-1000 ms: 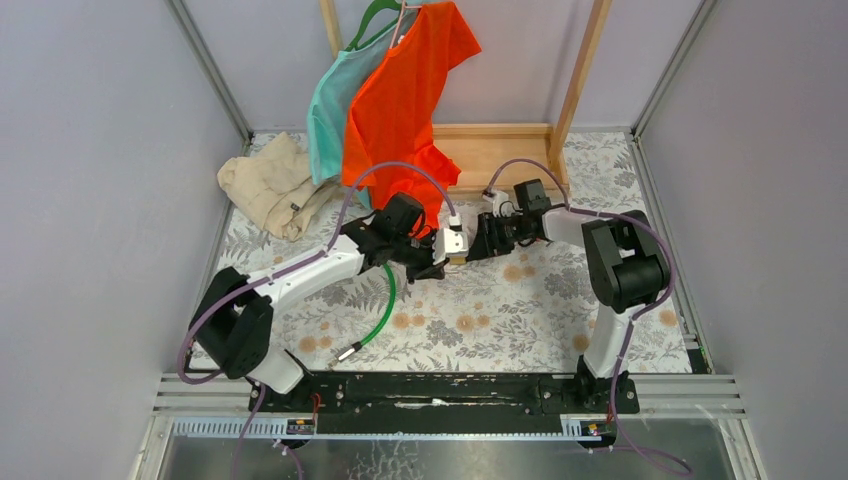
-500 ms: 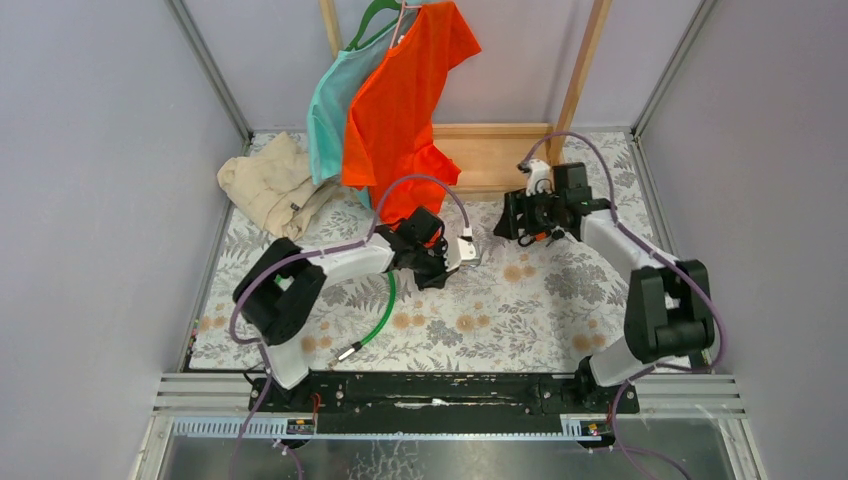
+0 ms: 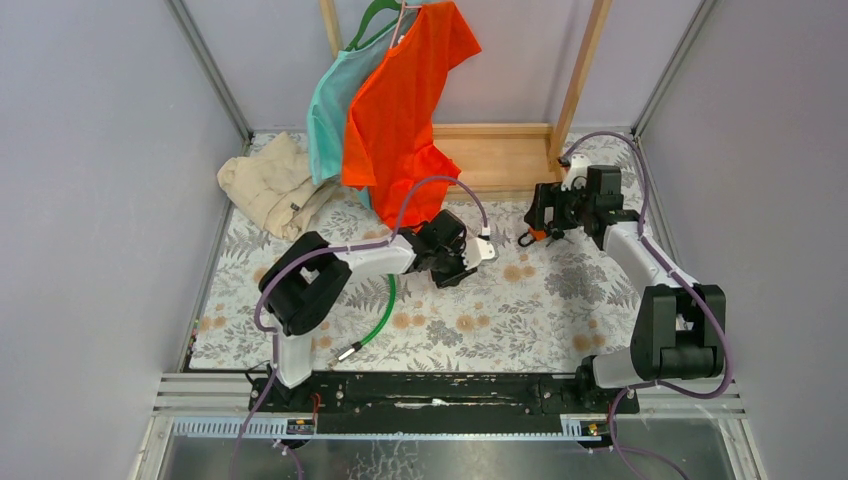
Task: Lock with the key
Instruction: Place the key at the center of the board, then adjust the lock at the center of the board.
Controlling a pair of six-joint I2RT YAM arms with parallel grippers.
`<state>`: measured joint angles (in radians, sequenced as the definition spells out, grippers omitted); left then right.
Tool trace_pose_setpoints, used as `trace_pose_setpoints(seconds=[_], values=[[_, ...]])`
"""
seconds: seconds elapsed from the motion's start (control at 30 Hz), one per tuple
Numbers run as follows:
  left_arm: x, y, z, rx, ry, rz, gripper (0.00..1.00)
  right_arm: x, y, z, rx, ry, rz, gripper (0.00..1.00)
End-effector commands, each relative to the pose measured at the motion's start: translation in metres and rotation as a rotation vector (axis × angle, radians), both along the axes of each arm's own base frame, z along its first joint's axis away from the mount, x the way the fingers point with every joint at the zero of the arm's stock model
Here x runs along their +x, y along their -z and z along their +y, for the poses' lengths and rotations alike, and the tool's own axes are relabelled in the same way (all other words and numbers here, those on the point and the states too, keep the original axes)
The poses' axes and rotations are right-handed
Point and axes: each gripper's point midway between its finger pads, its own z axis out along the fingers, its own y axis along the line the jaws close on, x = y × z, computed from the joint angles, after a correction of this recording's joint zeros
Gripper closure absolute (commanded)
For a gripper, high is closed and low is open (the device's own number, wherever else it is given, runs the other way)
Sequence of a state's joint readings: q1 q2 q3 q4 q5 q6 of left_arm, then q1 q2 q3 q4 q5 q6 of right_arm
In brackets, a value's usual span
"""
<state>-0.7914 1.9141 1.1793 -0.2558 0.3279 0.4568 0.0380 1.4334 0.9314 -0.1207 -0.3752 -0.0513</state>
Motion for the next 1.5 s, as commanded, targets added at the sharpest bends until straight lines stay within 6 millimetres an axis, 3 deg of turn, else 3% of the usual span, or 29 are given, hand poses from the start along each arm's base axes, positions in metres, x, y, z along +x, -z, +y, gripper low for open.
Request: trace_pose_setpoints(seconds=[0.0, 0.33, 0.43, 0.57, 0.7, 0.83, 0.97, 1.13, 1.33, 1.47], values=[[0.015, -0.012, -0.003, -0.009, -0.054, -0.063, 0.62, 0.013, -0.018, -0.019, -0.018, 0.047, -0.067, 0.05], [0.017, -0.075, -0.002, -0.128, -0.055, -0.192, 0.21, 0.013, -0.019, -0.035, -0.075, 0.044, -0.089, 0.04], [0.015, -0.09, 0.007, -0.127, -0.05, -0.246, 0.15, 0.013, -0.02, -0.035, -0.082, 0.04, -0.094, 0.04], [0.005, -0.085, 0.038, -0.016, -0.045, -0.257, 0.12, 0.013, -0.024, -0.034, -0.085, 0.024, -0.106, 0.04], [-0.024, -0.068, 0.084, 0.121, -0.038, -0.162, 0.11, 0.013, -0.021, -0.032, -0.077, 0.007, -0.099, 0.04], [-0.065, -0.047, 0.129, 0.238, -0.049, -0.019, 0.17, 0.013, -0.016, -0.028, -0.062, -0.011, -0.073, 0.04], [-0.093, -0.025, 0.161, 0.332, -0.058, 0.051, 0.19, 0.011, -0.008, -0.023, -0.036, -0.025, -0.049, 0.04], [-0.102, -0.013, 0.156, 0.334, -0.08, 0.133, 0.26, 0.009, -0.002, -0.016, 0.002, -0.045, -0.016, 0.04], [-0.099, 0.006, 0.157, 0.393, -0.11, 0.186, 0.36, 0.006, -0.009, -0.011, 0.026, -0.061, -0.028, 0.03], [-0.105, 0.01, 0.152, 0.393, -0.074, 0.212, 0.5, 0.005, -0.012, -0.01, 0.031, -0.069, -0.039, 0.03]])
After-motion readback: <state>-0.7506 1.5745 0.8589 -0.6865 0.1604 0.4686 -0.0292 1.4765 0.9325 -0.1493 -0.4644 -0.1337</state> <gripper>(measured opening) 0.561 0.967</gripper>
